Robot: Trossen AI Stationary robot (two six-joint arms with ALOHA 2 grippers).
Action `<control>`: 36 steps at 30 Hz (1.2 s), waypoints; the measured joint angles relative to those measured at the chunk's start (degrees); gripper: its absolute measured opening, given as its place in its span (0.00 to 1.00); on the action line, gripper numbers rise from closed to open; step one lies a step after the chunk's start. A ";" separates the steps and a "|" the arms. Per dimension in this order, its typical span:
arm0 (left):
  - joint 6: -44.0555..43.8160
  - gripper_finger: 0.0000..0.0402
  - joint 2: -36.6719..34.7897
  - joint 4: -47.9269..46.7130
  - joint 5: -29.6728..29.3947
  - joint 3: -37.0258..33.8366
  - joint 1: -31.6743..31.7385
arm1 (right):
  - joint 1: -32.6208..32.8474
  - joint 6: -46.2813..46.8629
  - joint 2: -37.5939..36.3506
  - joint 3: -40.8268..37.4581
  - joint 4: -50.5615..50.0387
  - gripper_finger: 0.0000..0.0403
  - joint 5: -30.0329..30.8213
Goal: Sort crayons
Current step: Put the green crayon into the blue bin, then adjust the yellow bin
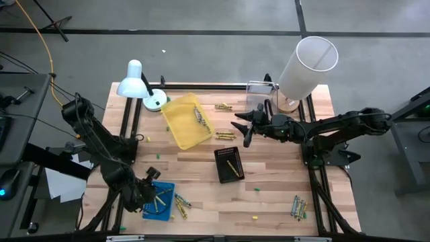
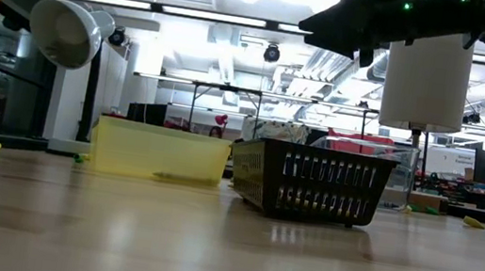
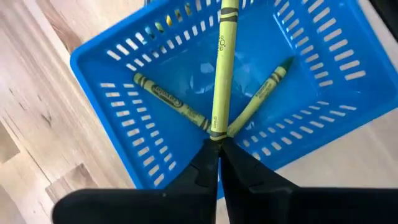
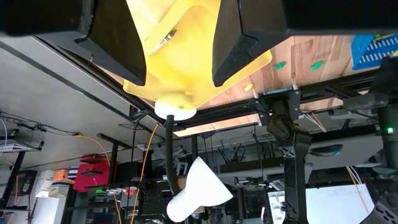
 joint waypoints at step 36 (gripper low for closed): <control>8.14 0.29 -0.07 12.82 -34.55 8.24 29.25 | 0.00 0.09 0.00 0.00 1.86 0.44 0.00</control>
